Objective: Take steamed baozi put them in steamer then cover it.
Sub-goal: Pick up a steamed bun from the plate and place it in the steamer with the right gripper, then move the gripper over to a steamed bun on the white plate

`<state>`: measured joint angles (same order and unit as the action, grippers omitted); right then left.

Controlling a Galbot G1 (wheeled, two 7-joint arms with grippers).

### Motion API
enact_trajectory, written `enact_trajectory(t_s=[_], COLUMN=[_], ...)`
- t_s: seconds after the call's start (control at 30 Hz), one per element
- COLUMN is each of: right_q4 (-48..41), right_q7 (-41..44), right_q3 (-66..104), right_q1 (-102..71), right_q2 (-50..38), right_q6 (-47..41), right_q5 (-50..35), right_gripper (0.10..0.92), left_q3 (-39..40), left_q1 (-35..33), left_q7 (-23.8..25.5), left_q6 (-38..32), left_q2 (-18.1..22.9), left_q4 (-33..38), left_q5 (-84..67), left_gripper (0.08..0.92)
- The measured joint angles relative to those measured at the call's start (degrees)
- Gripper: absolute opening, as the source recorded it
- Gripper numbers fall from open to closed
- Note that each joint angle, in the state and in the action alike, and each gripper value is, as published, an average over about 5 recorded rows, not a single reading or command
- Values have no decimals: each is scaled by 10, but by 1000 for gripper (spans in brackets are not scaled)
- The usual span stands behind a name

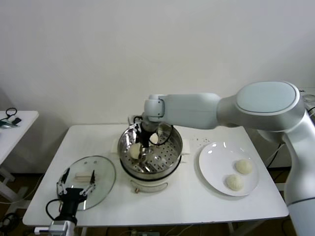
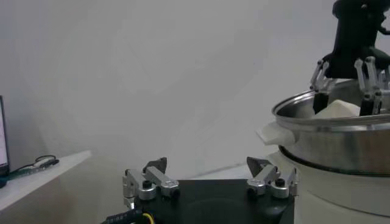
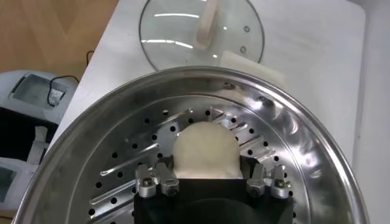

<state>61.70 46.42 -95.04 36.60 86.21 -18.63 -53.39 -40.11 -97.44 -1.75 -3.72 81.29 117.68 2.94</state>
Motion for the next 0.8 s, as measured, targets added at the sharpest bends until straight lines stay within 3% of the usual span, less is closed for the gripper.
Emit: enact_trajectory(t_s=[0.2,0.8], right_q4=[3,64], right_q7=[2,49], right_q3=[3,15], right_q1=[0,72], right_q2=[-3,-100], right_q6=[-1,10], right_q5=[11,57], right_gripper=[817,823], left_q3=[-1,4], left_q1=[-3,6], left_q7=[-1,-8], left_q6=[0,19], left_q2=[0,4], left_q4=[0,6], left_q5=[0,6], left_gripper=[823,823])
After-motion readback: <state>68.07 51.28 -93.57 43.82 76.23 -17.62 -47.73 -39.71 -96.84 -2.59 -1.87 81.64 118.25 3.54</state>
